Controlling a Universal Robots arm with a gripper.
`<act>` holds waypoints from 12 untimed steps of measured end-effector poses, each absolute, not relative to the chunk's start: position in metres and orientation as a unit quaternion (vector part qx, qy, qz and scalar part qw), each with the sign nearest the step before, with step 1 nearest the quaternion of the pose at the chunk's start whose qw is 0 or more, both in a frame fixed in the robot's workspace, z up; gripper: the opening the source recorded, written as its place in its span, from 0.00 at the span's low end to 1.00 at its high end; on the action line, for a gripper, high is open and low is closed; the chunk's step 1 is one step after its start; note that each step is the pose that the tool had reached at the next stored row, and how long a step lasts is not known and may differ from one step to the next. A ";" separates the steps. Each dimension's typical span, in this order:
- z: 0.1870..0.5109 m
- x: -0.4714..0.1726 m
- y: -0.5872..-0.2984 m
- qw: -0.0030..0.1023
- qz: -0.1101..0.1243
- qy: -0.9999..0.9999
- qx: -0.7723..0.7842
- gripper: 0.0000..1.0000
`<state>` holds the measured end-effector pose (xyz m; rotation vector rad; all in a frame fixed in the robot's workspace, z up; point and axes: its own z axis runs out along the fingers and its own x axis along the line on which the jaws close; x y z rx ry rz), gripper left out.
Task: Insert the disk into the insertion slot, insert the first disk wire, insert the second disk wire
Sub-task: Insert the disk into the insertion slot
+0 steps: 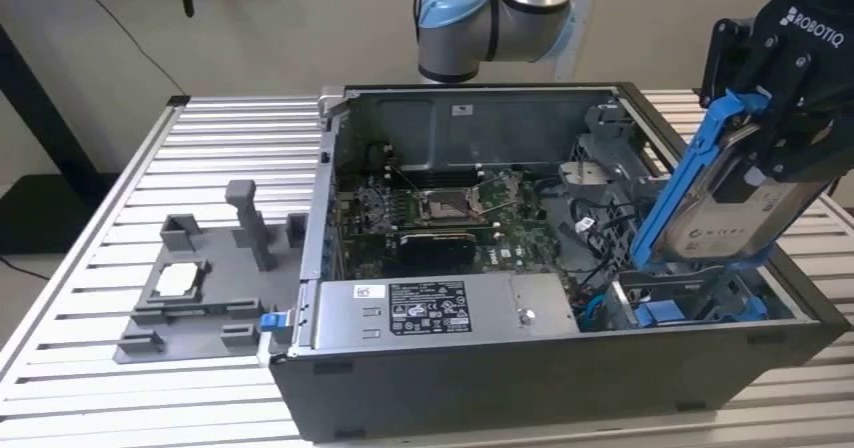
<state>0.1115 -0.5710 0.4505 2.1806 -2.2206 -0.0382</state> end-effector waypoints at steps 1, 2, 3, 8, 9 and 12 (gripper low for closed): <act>0.449 0.112 -0.571 0.015 -0.012 -0.713 0.701 0.33; 0.447 0.112 -0.571 0.015 -0.012 -0.713 0.701 0.33; 0.445 0.113 -0.571 0.015 -0.012 -0.713 0.701 0.33; 0.436 0.115 -0.571 0.015 -0.012 -0.713 0.700 0.33; 0.434 0.115 -0.571 0.015 -0.012 -0.713 0.700 0.33; 0.429 0.116 -0.571 0.015 -0.012 -0.713 0.700 0.33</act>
